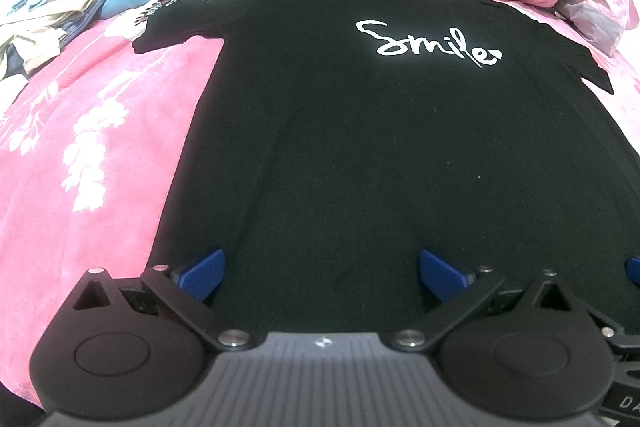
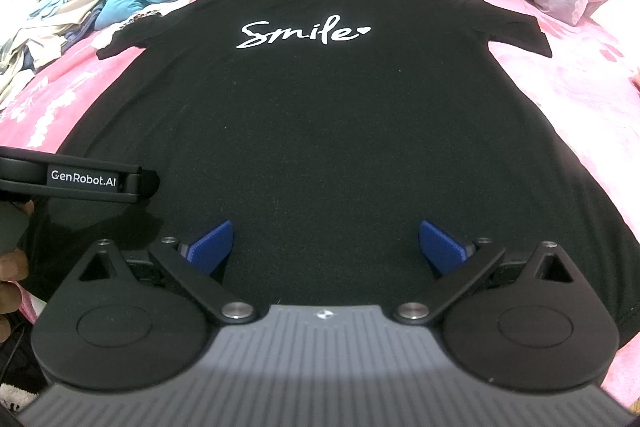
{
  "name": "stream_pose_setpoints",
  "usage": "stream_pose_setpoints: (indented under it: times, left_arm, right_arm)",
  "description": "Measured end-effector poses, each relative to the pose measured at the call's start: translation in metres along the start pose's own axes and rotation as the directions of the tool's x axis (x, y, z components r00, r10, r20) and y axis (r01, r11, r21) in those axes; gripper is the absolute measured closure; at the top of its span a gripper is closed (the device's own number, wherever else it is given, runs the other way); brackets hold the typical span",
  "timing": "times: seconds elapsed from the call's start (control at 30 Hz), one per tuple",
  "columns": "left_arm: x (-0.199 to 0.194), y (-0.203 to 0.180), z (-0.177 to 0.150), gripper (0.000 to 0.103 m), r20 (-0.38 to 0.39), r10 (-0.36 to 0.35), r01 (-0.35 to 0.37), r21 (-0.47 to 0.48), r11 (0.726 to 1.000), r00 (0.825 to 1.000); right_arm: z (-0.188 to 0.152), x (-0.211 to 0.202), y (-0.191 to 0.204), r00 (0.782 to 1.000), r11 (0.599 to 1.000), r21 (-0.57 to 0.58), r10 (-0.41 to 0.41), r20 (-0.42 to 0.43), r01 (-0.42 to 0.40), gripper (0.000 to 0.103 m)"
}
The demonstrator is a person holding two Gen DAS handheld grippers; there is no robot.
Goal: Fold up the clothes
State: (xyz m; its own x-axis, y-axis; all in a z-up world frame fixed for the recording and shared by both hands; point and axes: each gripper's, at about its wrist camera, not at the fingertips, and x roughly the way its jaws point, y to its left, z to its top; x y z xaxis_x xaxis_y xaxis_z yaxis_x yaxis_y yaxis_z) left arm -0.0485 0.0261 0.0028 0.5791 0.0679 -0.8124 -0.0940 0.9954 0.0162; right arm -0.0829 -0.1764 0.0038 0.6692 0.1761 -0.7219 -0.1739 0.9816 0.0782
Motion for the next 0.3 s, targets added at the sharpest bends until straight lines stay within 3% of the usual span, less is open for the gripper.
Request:
stream_pose_setpoints:
  times: [0.3]
  left_arm:
    - [0.0005, 0.0024, 0.0011, 0.0, -0.002, -0.003, 0.003, 0.004, 1.0, 1.0]
  right_arm:
    - [-0.0001, 0.0002, 0.0002, 1.0, 1.0, 0.002, 0.001, 0.0, -0.001, 0.002]
